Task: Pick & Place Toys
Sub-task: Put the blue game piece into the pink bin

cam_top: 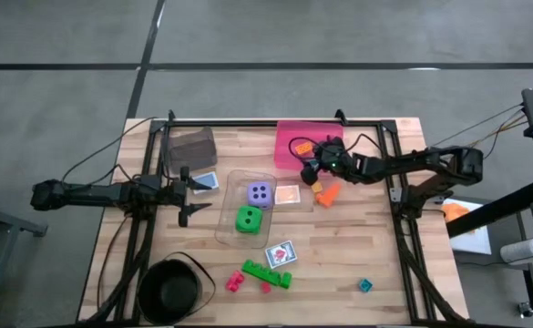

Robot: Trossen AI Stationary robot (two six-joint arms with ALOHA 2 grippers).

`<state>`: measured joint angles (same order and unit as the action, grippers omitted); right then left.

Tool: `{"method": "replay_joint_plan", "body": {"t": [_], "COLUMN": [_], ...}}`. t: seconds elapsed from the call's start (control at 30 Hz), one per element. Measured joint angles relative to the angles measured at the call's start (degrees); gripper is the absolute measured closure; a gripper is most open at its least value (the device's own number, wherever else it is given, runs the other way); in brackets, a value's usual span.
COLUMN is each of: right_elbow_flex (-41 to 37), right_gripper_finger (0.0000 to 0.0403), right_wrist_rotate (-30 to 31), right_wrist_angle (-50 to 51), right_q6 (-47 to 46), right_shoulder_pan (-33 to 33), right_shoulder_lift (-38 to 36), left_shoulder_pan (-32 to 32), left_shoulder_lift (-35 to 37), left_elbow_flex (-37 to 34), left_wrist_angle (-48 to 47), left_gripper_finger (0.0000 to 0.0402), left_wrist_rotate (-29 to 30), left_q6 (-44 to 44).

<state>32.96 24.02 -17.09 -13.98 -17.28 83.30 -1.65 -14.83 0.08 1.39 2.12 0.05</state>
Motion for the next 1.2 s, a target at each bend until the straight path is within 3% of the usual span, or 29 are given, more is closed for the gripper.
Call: {"method": "replay_joint_plan", "body": {"t": [0.4,0.63,0.93,1.2], "right_elbow_flex": [2.1,2.1,2.3,5.5], "right_gripper_finger": [0.0068,0.0069,0.0069,0.0069], "right_wrist_rotate": [-1.4,-4.5,-4.6,-4.6], "right_wrist_angle": [0.3,6.0,18.1,28.7], "right_q6": [2.4,-0.1,-8.8,-20.1], "right_shoulder_pan": [6.9,11.9,22.8,32.4], "right_shoulder_lift": [-7.5,-11.8,-15.3,-13.7], "left_shoulder_pan": [0.0,0.0,0.0,0.0], "left_shoulder_lift": [0.0,0.0,0.0,0.0], "left_elbow_flex": [0.0,0.0,0.0,0.0], "left_wrist_angle": [0.0,-0.1,-0.2,-0.2], "left_gripper_finger": [0.0144,0.0144,0.0144,0.0144], "left_wrist_rotate": [0.0,0.0,0.0,0.0], "left_q6": [0.0,0.0,0.0,0.0]}}
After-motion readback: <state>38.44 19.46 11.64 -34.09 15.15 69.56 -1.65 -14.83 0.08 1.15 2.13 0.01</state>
